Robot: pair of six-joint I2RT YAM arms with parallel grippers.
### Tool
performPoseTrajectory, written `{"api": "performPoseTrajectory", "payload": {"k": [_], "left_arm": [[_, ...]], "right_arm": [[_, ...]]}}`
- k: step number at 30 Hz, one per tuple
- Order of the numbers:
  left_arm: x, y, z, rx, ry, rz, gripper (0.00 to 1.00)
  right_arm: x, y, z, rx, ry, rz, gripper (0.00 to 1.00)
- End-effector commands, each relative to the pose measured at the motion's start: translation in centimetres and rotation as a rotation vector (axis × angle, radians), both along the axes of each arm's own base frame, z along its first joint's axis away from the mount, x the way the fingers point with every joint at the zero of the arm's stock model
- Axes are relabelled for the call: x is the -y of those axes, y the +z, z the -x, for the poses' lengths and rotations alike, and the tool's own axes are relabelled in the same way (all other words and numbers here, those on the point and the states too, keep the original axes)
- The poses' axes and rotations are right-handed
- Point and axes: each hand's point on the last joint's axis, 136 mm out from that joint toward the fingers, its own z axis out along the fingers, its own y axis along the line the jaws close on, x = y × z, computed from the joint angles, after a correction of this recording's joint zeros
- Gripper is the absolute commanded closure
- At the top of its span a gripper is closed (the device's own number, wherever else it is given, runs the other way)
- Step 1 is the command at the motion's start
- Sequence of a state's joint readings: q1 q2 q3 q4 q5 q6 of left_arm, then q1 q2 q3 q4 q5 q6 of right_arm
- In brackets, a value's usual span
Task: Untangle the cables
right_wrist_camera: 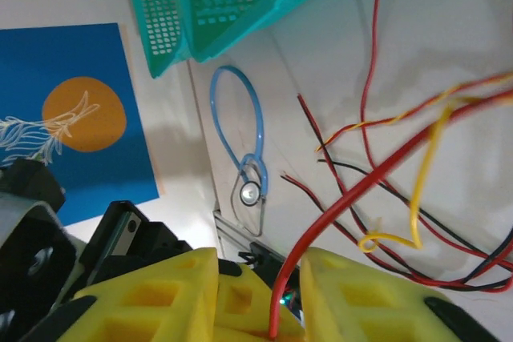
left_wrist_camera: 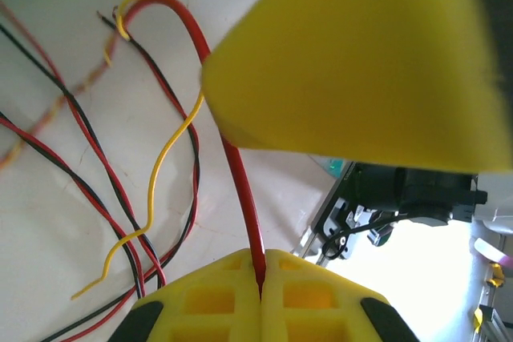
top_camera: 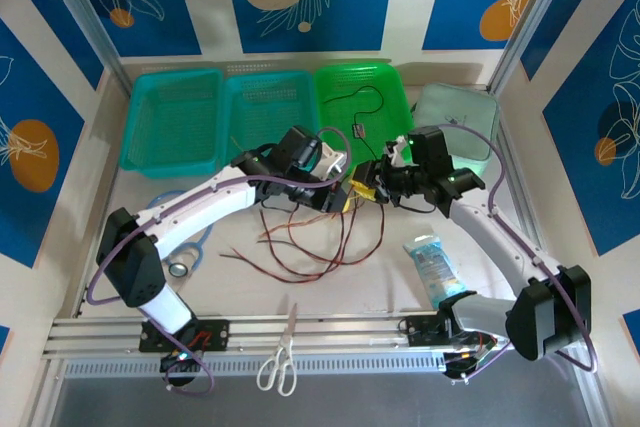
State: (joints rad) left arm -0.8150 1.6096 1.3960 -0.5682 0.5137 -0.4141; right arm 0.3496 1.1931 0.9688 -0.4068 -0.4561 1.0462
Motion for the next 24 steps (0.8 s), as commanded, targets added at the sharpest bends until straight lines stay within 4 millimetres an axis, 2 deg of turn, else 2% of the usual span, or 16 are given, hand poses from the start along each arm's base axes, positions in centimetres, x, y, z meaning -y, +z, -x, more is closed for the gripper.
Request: {"api": "performPoseTrajectory", "payload": {"k": [1, 7, 12, 19, 24], "left_arm": [[0.9, 1.6, -0.3, 0.005, 0.004, 0.039, 1.0], [1.9, 3.4, -0.9, -0.021, 0.017, 0.108, 1.0], [2.2, 4.4, -1.3, -0.02, 0.023, 0.124, 1.0], [2.2, 5.0, -1.3, -0.016, 0.015, 0.126, 1.0], [2.1, 5.2, -1.3, -0.011, 0.016, 0.129, 1.0]], "right_arm": [[0.8, 3.3, 0.5, 0.102, -0.015, -0.037, 0.63], [3.9, 3.7, 1.4, 0.144, -0.082, 0.019, 0.63], [5.0, 2.1, 2.2, 0.174, -0.098, 0.068, 0.63], [4.5, -0.1, 1.7, 0.157, -0.107, 0.03, 0.6], [3.0, -1.3, 1.0, 0.146, -0.07, -0.005, 0.6]]}}
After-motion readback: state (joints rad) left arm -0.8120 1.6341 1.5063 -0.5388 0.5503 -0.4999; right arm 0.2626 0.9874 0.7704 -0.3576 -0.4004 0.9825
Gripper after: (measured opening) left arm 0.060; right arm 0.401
